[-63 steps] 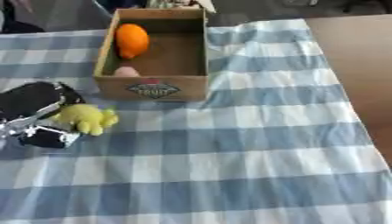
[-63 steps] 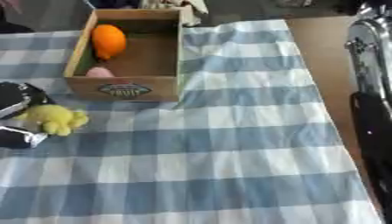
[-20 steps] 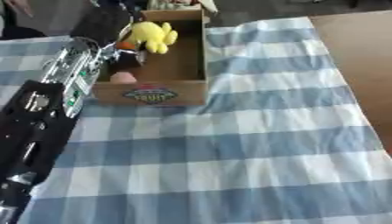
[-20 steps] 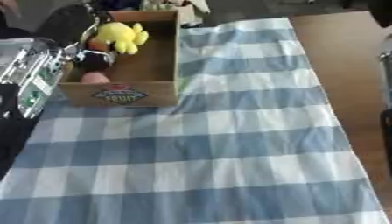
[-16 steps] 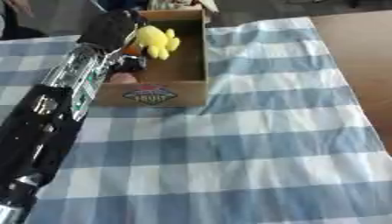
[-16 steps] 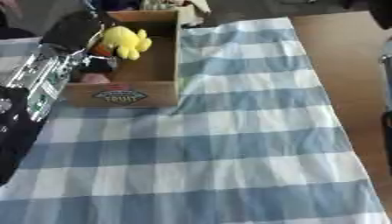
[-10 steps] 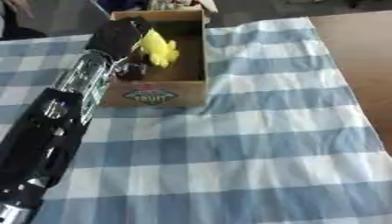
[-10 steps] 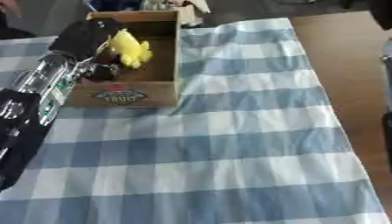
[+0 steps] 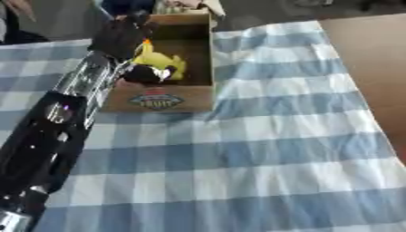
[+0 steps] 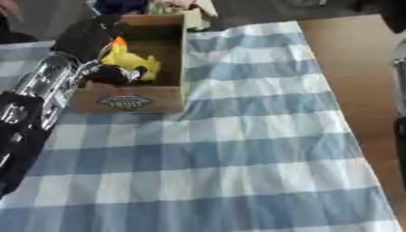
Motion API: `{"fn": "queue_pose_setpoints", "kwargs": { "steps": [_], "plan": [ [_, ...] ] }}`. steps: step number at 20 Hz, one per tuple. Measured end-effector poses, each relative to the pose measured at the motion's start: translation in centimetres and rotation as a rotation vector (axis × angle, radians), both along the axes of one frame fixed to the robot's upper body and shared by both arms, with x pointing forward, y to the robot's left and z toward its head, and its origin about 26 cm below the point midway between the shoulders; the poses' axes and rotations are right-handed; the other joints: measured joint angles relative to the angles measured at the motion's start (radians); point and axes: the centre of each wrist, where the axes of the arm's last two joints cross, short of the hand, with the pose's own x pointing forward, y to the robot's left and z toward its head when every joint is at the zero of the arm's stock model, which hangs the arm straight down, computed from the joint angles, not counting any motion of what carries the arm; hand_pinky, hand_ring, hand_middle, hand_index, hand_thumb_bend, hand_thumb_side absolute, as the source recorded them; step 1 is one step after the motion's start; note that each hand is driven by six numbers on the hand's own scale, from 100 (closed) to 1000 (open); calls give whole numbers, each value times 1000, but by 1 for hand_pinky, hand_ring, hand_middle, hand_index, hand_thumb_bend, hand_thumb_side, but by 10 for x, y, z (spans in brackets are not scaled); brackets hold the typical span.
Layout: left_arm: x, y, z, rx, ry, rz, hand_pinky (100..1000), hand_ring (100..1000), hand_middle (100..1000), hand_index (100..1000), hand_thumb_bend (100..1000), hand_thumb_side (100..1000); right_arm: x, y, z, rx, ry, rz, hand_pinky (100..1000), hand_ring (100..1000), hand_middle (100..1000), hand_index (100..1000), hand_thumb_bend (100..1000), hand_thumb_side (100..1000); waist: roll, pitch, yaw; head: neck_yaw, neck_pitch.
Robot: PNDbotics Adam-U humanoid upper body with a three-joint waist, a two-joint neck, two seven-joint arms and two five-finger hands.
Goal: Pick up objects on the table and place them in the box.
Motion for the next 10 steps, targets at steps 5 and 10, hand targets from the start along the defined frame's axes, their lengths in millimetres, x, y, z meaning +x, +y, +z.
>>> {"fn": "queue_pose_setpoints", "kwargs": {
  "steps": [5,10],
  "plan": [
    [-12,-6,18,-58,-82,-71,742,911,882,978,100,525,1,-1,-2,6,13,-4,909,802,658,854,100,564,-6,-12,11,-5,9],
    [-63,-10,49,-288,-311,-273,622,792,756,917,100,494,1,-3,-5,22,26,-10,908,802,659,854,100,564,-14,-30,34,-17,27]
  ]
}}
